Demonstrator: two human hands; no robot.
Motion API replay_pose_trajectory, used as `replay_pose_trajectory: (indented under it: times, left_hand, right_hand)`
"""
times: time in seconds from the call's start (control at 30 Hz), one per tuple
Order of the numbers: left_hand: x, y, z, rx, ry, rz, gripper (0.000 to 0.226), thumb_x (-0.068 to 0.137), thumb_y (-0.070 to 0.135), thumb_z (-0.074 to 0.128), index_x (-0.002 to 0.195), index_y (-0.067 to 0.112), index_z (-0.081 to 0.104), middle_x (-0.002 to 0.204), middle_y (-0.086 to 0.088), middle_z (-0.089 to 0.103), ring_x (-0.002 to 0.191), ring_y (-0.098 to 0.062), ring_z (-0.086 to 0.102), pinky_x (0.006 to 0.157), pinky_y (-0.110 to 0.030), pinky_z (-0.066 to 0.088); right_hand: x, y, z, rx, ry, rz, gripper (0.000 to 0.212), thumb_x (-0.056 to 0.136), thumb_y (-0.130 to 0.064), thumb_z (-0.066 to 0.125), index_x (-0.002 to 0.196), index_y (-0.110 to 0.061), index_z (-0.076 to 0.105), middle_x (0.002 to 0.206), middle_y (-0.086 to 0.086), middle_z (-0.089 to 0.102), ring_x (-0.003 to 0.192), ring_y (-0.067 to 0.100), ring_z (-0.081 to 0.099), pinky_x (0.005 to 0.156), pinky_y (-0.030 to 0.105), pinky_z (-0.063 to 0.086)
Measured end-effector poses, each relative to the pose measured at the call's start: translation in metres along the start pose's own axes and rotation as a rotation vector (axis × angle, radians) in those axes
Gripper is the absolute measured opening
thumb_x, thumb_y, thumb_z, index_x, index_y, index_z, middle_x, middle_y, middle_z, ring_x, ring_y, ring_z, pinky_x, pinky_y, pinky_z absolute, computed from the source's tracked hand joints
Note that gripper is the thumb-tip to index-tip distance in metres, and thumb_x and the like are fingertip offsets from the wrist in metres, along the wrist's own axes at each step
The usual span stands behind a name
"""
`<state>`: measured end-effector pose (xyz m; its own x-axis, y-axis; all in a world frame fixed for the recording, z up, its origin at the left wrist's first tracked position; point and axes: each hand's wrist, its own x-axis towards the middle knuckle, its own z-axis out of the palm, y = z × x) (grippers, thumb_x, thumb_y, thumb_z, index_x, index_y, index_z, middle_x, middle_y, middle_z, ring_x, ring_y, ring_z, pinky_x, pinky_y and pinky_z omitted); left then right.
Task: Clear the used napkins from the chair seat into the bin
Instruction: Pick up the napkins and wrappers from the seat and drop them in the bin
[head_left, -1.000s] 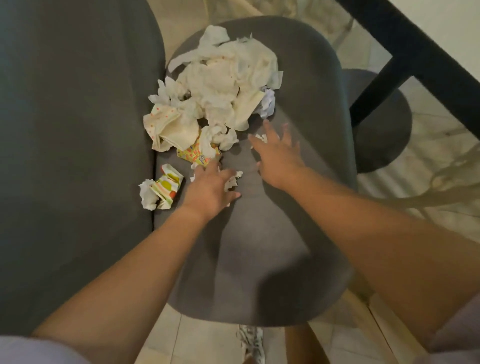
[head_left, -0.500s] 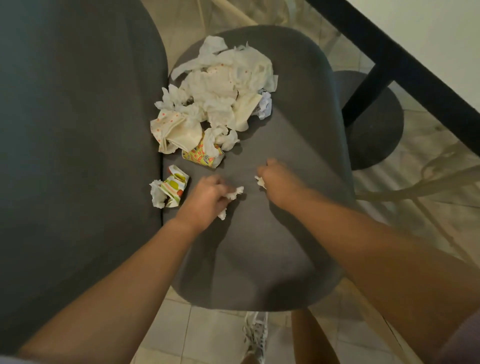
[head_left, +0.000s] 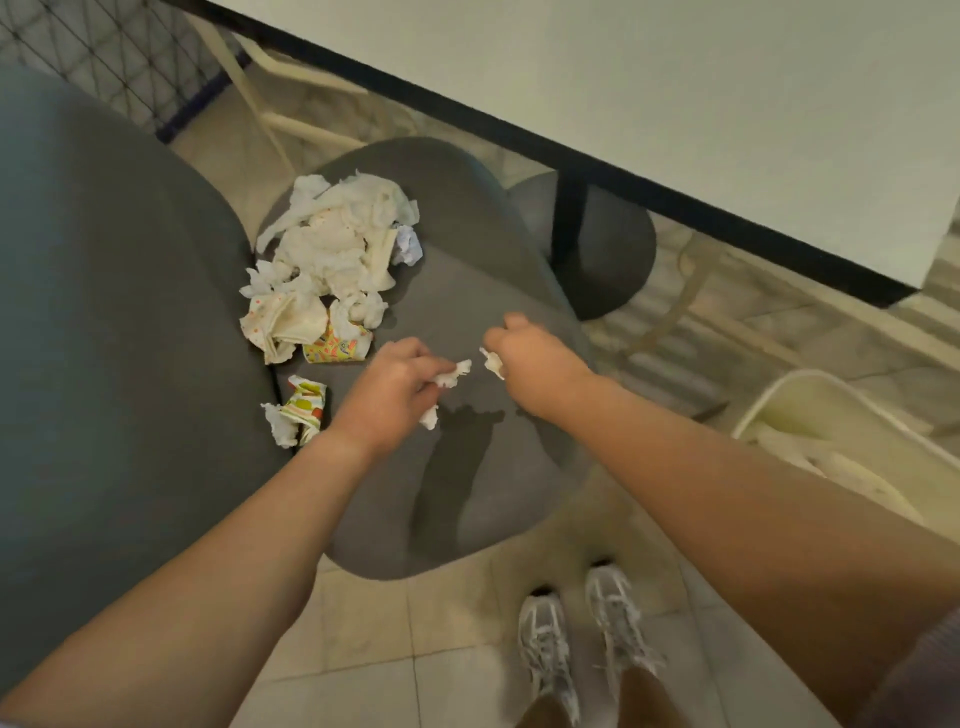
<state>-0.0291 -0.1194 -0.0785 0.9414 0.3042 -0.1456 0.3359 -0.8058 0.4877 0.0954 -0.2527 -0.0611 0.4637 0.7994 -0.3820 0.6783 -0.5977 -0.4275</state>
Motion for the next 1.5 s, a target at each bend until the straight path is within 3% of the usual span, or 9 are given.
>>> replay_pose_trajectory:
  times: [0.2, 0.43, 0.67, 0.87, 1.07, 1.13, 1.23, 1.37, 1.5]
  left_hand:
    - [0.003, 0.072, 0.016, -0.008, -0.012, 0.118, 0.021, 0.081, 0.005, 0.067, 0.101, 0.008, 0.073, 0.093, -0.015, 0.062, 0.093, -0.031, 0.057, 0.082, -0.025, 0.035]
    - [0.01, 0.164, 0.066, -0.071, -0.134, 0.231, 0.023, 0.085, 0.006, 0.063, 0.106, 0.01, 0.071, 0.096, -0.009, 0.057, 0.092, -0.02, 0.052, 0.079, -0.012, 0.032]
    - [0.027, 0.26, 0.119, -0.144, -0.24, 0.45, 0.026, 0.083, 0.006, 0.064, 0.109, 0.007, 0.066, 0.098, -0.003, 0.054, 0.094, -0.022, 0.056, 0.085, -0.037, 0.049]
    - [0.04, 0.315, 0.165, -0.098, -0.38, 0.463, 0.025, 0.084, 0.005, 0.062, 0.11, 0.007, 0.064, 0.106, -0.009, 0.057, 0.1, -0.021, 0.053, 0.089, -0.028, 0.044]
    - [0.042, 0.332, 0.202, -0.084, -0.449, 0.44, 0.036, 0.081, -0.008, 0.057, 0.113, 0.009, 0.063, 0.111, -0.007, 0.06, 0.104, -0.021, 0.055, 0.092, -0.023, 0.041]
    - [0.039, 0.332, 0.208, -0.078, -0.538, 0.379, 0.059, 0.077, -0.016, 0.048, 0.122, 0.021, 0.057, 0.124, -0.002, 0.058, 0.116, -0.021, 0.053, 0.11, -0.038, 0.032]
    - [0.035, 0.324, 0.21, 0.013, -0.584, 0.314, 0.075, 0.074, -0.02, 0.04, 0.128, 0.03, 0.053, 0.137, 0.003, 0.052, 0.133, -0.021, 0.038, 0.116, -0.055, 0.013]
    - [0.032, 0.305, 0.202, 0.013, -0.489, 0.294, 0.068, 0.08, -0.013, 0.039, 0.122, 0.038, 0.055, 0.131, 0.005, 0.055, 0.126, -0.027, 0.041, 0.107, -0.046, 0.037]
    - [0.027, 0.288, 0.18, 0.093, -0.378, 0.33, 0.044, 0.09, 0.004, 0.044, 0.124, 0.029, 0.056, 0.124, 0.004, 0.055, 0.119, -0.022, 0.045, 0.106, -0.041, 0.035]
  right_hand:
    - [-0.06, 0.046, -0.006, 0.031, 0.057, 0.112, 0.029, 0.089, 0.002, 0.047, 0.117, -0.006, 0.05, 0.121, 0.017, 0.042, 0.107, 0.036, 0.05, 0.083, 0.041, 0.046]
    - [-0.14, 0.127, -0.005, 0.079, 0.035, 0.242, 0.034, 0.088, -0.002, 0.052, 0.121, -0.009, 0.051, 0.126, 0.014, 0.043, 0.112, 0.034, 0.053, 0.092, 0.043, 0.049]
    - [-0.212, 0.201, -0.01, 0.086, 0.048, 0.44, 0.044, 0.092, -0.008, 0.048, 0.136, -0.015, 0.043, 0.135, 0.011, 0.04, 0.114, 0.033, 0.055, 0.094, 0.041, 0.048]
    - [-0.256, 0.248, 0.009, 0.153, 0.012, 0.565, 0.047, 0.092, -0.004, 0.047, 0.137, -0.013, 0.04, 0.133, 0.013, 0.04, 0.111, 0.032, 0.055, 0.089, 0.039, 0.049]
    - [-0.282, 0.272, 0.021, 0.197, -0.031, 0.623, 0.046, 0.089, 0.006, 0.039, 0.132, -0.011, 0.044, 0.135, 0.013, 0.035, 0.09, 0.027, 0.052, 0.077, 0.033, 0.046]
    - [-0.289, 0.276, 0.02, 0.179, -0.052, 0.636, 0.048, 0.089, 0.006, 0.039, 0.134, -0.011, 0.042, 0.138, 0.013, 0.032, 0.085, 0.024, 0.047, 0.076, 0.033, 0.047]
    - [-0.292, 0.276, 0.019, 0.15, -0.06, 0.63, 0.043, 0.091, 0.003, 0.041, 0.132, -0.008, 0.045, 0.136, 0.014, 0.034, 0.085, 0.025, 0.048, 0.074, 0.031, 0.046]
    - [-0.283, 0.269, 0.015, 0.147, -0.015, 0.616, 0.045, 0.088, 0.007, 0.04, 0.129, -0.009, 0.049, 0.127, 0.012, 0.039, 0.092, 0.026, 0.051, 0.078, 0.035, 0.05]
    - [-0.266, 0.248, 0.008, 0.11, 0.048, 0.551, 0.037, 0.089, 0.001, 0.042, 0.123, -0.01, 0.053, 0.12, 0.01, 0.044, 0.105, 0.028, 0.05, 0.08, 0.039, 0.052]
